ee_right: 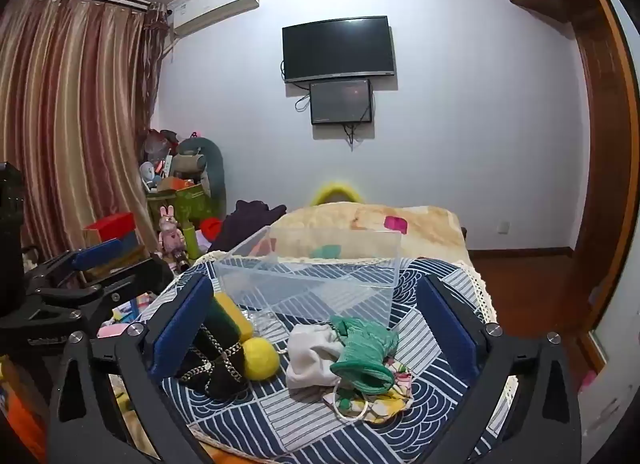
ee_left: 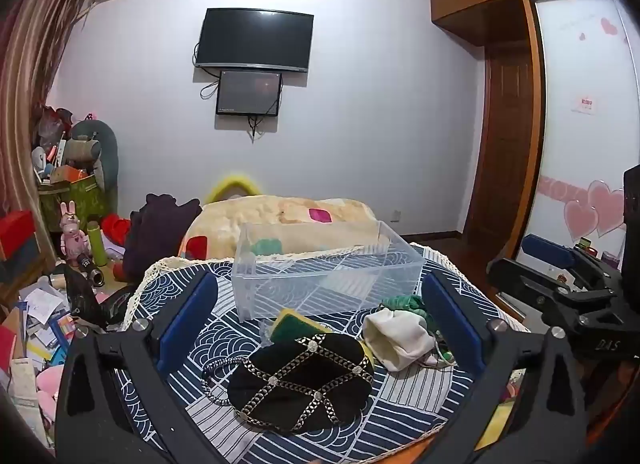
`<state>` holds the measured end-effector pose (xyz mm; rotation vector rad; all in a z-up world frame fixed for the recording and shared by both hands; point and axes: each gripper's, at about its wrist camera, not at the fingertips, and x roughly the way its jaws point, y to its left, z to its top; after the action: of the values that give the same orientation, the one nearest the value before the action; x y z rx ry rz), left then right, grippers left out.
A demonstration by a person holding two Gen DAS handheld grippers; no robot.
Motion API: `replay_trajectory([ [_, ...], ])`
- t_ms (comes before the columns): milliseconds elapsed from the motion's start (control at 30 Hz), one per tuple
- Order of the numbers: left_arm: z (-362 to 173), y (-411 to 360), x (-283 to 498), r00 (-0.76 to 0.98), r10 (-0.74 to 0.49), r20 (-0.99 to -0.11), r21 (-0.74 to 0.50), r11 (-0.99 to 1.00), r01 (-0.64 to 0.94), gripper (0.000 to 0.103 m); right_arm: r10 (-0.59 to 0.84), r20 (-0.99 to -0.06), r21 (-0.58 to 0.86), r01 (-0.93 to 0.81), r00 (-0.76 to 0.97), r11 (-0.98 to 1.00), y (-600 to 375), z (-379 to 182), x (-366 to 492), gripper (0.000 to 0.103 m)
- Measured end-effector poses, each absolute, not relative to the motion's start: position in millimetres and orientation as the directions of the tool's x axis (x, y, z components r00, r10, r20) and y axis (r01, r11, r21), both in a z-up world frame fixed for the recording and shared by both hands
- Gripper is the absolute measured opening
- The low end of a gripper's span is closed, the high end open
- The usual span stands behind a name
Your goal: Organize soft objects
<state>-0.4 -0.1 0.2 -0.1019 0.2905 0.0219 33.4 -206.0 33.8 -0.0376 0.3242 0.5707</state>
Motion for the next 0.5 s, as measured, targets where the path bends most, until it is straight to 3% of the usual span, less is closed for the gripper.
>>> replay_trajectory([
  [500, 1.7, -3.7, -5.3, 0.964, 0.008, -0.265, -0.081, 0.996, -0.030, 0.103, 0.543, -0.324, 0.074, -0.551, 0.775, 0.831, -205.5, 30.7, 36.3, 0.102],
])
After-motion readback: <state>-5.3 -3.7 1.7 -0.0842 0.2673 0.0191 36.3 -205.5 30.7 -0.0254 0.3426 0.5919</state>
